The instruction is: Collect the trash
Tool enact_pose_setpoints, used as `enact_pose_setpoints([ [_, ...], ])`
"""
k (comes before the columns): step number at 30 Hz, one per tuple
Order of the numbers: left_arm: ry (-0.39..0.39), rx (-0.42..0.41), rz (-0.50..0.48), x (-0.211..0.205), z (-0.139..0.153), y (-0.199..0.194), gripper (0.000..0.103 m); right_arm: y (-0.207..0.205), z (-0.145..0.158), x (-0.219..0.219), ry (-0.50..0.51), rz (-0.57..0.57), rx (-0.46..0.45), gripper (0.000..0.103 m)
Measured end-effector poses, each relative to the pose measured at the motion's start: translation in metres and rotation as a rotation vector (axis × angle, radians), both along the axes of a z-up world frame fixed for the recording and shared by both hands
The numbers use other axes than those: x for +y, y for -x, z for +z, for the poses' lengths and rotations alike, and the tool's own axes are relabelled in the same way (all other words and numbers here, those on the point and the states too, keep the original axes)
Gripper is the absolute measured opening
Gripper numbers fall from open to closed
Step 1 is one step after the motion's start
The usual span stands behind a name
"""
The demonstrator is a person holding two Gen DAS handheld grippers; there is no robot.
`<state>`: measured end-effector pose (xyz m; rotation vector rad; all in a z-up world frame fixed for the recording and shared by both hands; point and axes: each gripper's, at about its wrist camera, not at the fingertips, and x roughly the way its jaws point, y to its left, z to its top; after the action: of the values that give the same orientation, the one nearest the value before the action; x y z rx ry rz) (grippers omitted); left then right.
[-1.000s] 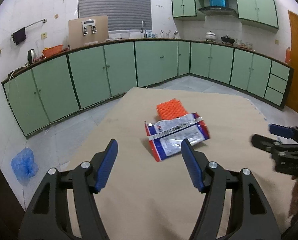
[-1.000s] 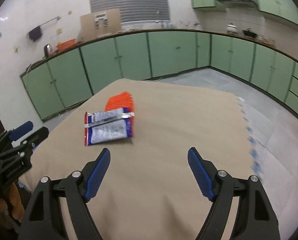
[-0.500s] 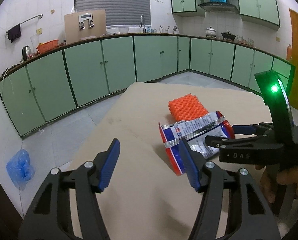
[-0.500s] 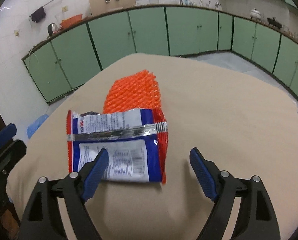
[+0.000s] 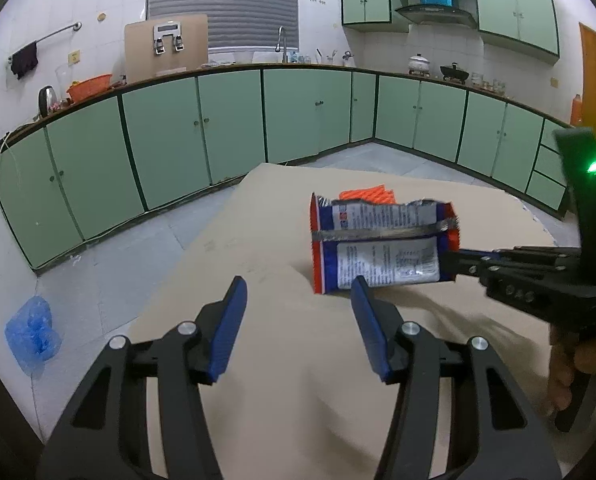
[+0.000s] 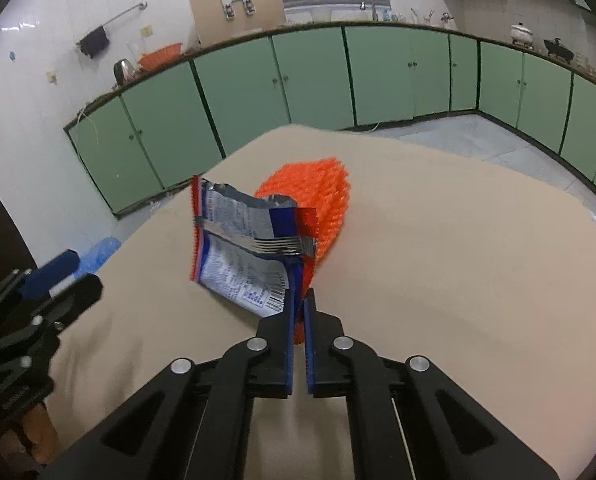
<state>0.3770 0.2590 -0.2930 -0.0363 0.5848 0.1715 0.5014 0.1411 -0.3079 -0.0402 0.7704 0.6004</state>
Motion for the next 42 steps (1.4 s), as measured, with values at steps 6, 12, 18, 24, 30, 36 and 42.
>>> enact_pose_setpoints([
  [6,0.017,-0.003,-0.031,-0.021,0.004,-0.017,0.053,0.004,0.022,-0.039,-0.031,-0.076,-0.059,0.004],
  [12,0.017,0.007,-0.072,-0.052,0.003,-0.046,0.053,-0.006,0.032,-0.080,-0.057,-0.159,-0.084,0.004],
  [18,0.023,0.025,-0.075,-0.072,-0.003,-0.077,0.053,-0.025,0.026,-0.107,-0.061,-0.200,-0.075,0.004],
  [24,0.027,0.059,-0.070,-0.082,-0.014,-0.102,0.053,-0.051,0.015,-0.110,-0.068,-0.200,-0.052,0.004],
  [30,0.025,0.116,-0.058,-0.084,-0.025,-0.131,0.053,-0.070,0.006,-0.116,-0.087,-0.217,-0.035,0.004],
  [36,0.057,0.168,-0.055,-0.076,-0.036,-0.148,0.000,-0.074,-0.001,-0.118,-0.088,-0.215,-0.025,0.004],
  [42,0.036,0.102,-0.047,-0.079,-0.017,-0.130,0.000,-0.067,0.004,-0.121,-0.088,-0.219,-0.031,0.004],
])
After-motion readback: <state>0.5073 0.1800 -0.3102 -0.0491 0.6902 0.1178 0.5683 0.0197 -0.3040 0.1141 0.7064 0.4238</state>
